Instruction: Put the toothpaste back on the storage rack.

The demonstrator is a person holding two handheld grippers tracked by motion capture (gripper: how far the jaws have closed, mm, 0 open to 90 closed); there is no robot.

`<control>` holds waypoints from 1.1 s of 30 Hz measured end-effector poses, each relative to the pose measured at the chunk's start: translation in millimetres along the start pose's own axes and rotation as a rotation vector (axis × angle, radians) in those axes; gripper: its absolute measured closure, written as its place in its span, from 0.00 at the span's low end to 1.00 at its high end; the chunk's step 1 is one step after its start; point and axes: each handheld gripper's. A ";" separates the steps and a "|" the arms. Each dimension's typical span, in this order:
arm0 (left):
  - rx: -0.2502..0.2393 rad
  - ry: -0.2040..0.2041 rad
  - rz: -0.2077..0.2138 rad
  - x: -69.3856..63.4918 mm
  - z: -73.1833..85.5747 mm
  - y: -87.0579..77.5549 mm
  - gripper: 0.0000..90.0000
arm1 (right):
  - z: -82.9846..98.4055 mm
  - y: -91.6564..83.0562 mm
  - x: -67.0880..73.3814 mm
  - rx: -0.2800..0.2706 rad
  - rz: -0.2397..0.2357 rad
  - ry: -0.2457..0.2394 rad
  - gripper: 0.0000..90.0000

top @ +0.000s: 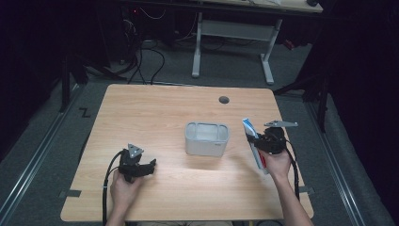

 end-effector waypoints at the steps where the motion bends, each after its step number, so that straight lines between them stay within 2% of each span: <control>1: 0.000 0.000 0.000 0.0 0.0 0.0 0.24 | -0.4 -1.2 1.3 0.002 0.007 -0.004 0.77; 15: 0.000 0.000 0.000 0.0 0.0 0.0 0.24 | -9.1 -18.5 12.7 -0.056 -0.051 -0.041 0.77; 19: 0.000 0.001 0.000 0.1 0.0 0.0 0.24 | -13.6 -19.5 18.5 -0.061 -0.042 -0.074 0.77; 21: 0.000 0.000 0.000 0.0 0.0 0.0 0.24 | -14.9 -19.5 20.0 -0.057 -0.047 -0.073 0.77; 25: 0.000 0.001 0.000 0.1 0.0 0.0 0.24 | -23.1 -26.0 25.9 -0.075 -0.070 -0.089 0.77; 31: 0.000 0.000 0.002 0.2 0.0 -0.1 0.24 | -34.1 -33.5 34.4 -0.096 -0.079 -0.122 0.77; 33: 0.000 0.000 0.002 0.3 0.0 -0.1 0.24 | -38.4 -37.5 37.8 -0.114 -0.105 -0.122 0.77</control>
Point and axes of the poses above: each handheld gripper's, and its own axes: y roughly forward along the jaws, z roughly out of its underside, x roughly to its left, and after that the axes turned 10 degrees about z, right-handed
